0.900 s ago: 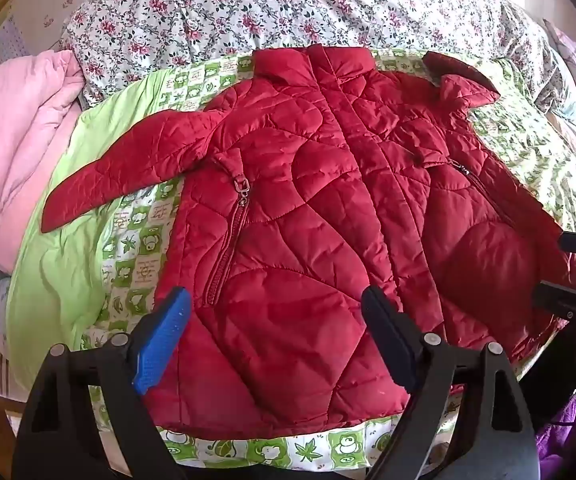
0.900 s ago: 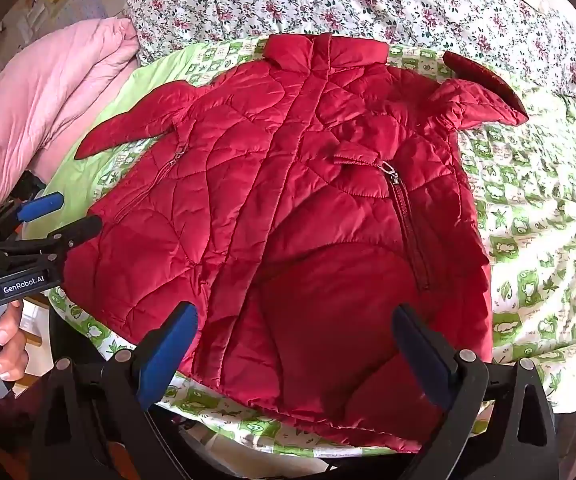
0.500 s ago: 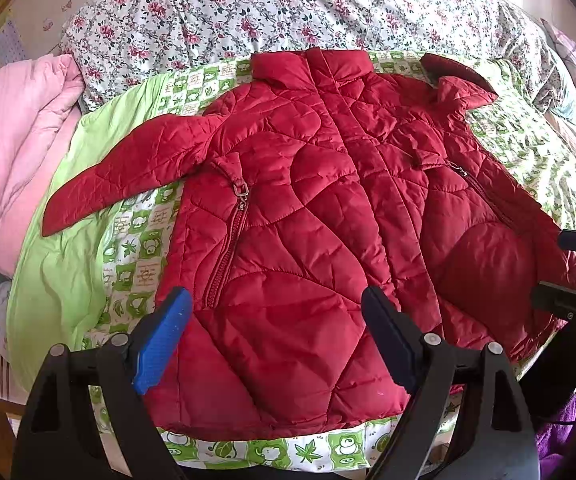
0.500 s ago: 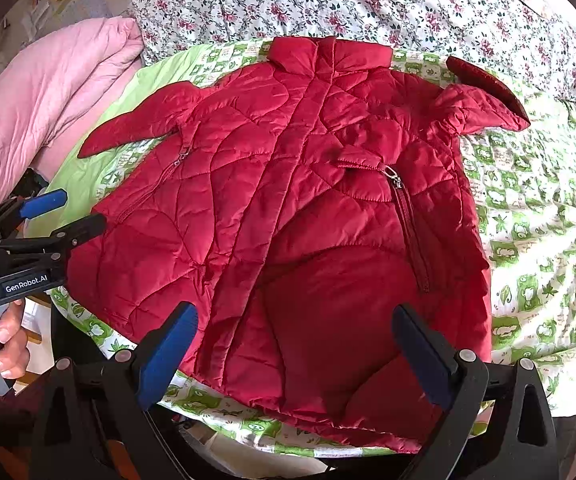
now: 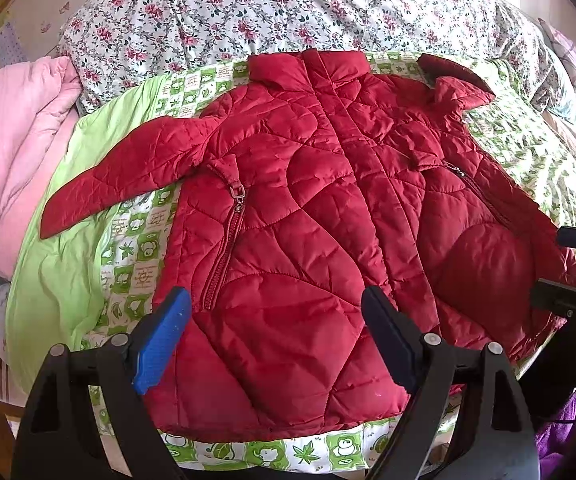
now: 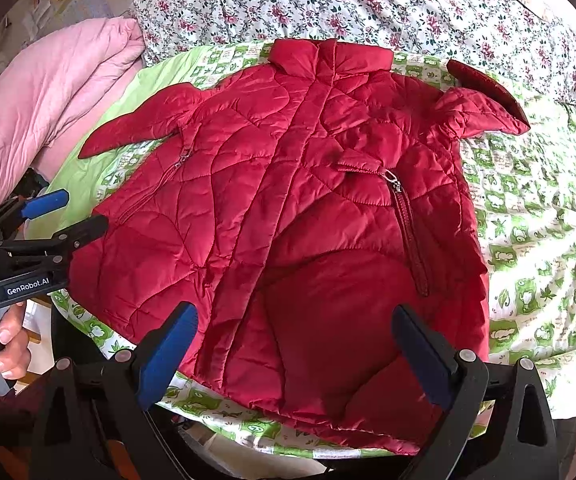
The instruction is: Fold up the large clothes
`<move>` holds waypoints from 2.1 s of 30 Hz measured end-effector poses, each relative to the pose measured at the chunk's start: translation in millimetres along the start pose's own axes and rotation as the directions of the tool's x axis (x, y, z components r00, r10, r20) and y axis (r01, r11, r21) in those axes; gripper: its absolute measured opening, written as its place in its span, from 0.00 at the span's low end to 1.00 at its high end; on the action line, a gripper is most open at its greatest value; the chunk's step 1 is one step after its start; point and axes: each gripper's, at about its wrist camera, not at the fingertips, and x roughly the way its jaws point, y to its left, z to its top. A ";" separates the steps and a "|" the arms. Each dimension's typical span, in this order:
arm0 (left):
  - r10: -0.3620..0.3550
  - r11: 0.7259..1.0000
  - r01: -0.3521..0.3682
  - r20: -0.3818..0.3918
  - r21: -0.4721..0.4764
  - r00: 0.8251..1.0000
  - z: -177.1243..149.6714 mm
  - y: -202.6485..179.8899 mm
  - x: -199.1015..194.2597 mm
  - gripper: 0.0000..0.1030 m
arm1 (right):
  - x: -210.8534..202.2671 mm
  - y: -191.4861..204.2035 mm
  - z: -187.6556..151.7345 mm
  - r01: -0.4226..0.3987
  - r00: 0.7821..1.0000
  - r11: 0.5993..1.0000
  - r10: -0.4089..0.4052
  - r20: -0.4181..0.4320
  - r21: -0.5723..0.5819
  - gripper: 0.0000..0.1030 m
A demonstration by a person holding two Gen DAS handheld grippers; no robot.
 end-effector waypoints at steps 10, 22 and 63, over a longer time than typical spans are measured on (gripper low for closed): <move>-0.001 1.000 0.001 -0.012 0.000 1.000 -0.3 1.4 2.3 0.85 | 0.1 -1.2 2.3 0.008 1.000 1.000 -0.008 -0.029 0.000 0.95; 0.011 1.000 -0.009 -0.043 0.025 0.999 -1.2 -0.8 9.0 0.85 | 0.9 -3.6 5.5 -0.008 1.000 1.000 0.008 -0.017 0.010 0.95; -0.031 0.999 0.030 -0.074 -0.017 0.997 47.5 16.6 76.2 0.85 | 23.0 -130.8 89.9 0.104 0.980 0.982 -0.128 0.153 0.158 0.93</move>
